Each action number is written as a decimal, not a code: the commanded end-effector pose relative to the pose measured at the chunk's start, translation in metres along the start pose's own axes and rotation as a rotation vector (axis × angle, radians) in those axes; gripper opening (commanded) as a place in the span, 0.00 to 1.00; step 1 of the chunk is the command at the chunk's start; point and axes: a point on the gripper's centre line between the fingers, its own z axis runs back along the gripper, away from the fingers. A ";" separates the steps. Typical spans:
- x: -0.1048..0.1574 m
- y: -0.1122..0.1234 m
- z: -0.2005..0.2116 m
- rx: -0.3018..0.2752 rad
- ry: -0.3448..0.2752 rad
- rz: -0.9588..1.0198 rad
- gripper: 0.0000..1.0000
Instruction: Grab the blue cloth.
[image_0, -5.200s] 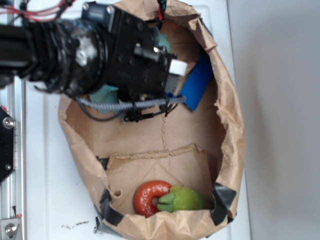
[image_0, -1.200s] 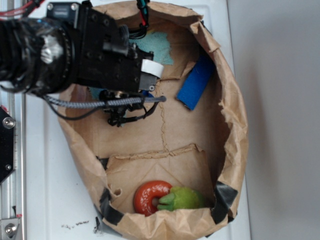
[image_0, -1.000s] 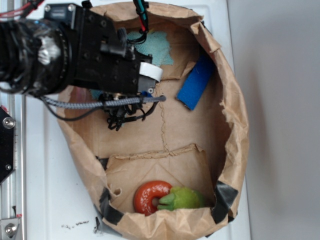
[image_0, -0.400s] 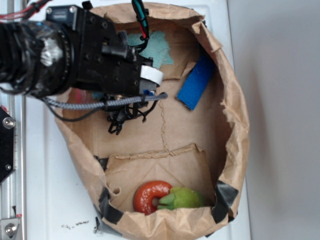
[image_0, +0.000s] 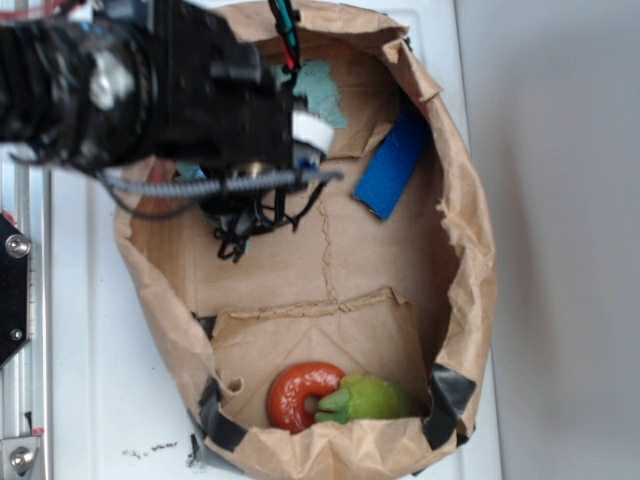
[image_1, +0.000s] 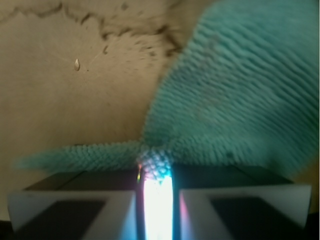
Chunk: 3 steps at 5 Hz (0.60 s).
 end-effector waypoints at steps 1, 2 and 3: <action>0.007 0.029 0.086 -0.138 -0.035 0.020 0.00; 0.010 0.020 0.105 -0.153 -0.037 0.025 0.00; 0.016 -0.012 0.116 -0.152 -0.032 -0.059 0.00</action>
